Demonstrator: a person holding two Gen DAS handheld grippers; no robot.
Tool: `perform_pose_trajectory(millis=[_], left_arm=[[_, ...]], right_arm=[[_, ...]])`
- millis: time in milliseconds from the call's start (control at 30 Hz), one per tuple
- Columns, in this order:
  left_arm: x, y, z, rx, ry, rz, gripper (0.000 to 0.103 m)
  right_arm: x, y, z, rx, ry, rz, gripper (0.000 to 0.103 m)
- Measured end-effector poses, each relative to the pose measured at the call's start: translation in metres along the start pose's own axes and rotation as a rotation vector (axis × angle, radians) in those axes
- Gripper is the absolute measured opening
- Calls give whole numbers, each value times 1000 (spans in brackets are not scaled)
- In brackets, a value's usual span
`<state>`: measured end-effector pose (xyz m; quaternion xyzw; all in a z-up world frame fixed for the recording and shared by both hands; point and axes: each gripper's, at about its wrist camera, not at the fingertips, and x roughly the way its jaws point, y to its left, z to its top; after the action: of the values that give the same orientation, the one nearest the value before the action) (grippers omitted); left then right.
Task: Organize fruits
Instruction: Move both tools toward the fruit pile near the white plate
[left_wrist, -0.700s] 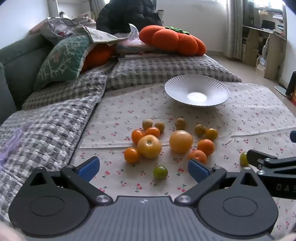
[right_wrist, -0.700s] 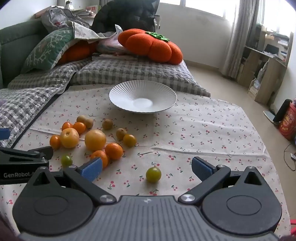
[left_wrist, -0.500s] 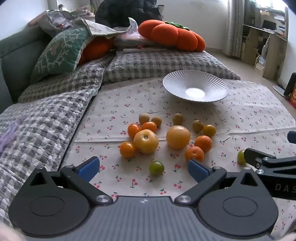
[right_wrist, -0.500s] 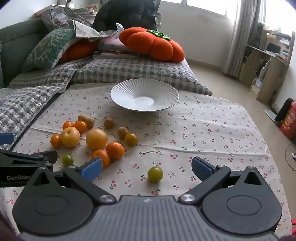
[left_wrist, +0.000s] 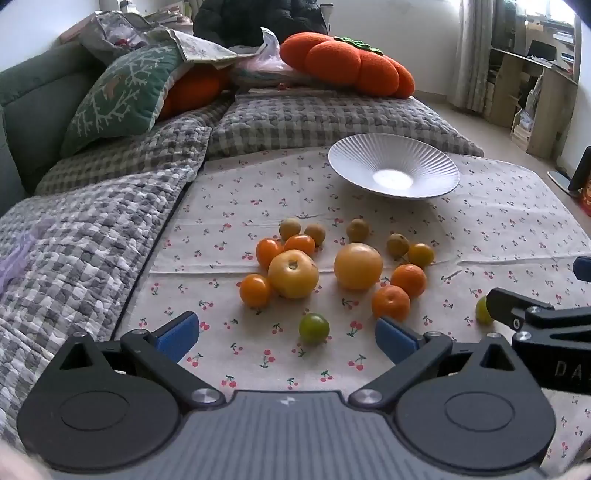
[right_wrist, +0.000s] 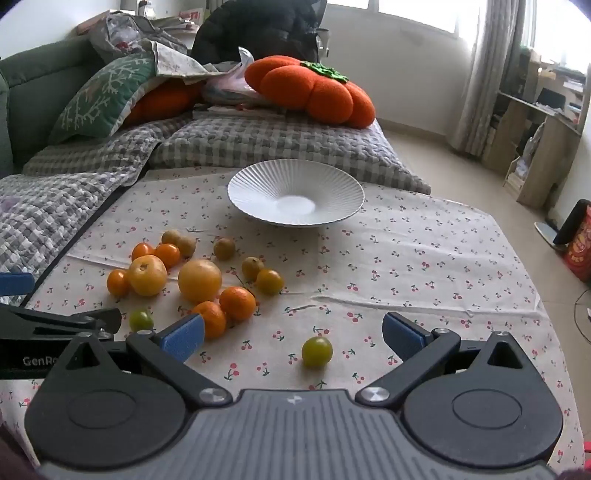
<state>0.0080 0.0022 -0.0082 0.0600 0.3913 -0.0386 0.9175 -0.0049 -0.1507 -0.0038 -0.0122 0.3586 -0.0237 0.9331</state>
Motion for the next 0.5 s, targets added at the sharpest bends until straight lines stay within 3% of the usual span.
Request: perform_pose_trajectory(millis=[500], left_arm=[[4,4,-1,-5,28,10,95]], right_arm=[[3,0,6,-27,17,56,103]])
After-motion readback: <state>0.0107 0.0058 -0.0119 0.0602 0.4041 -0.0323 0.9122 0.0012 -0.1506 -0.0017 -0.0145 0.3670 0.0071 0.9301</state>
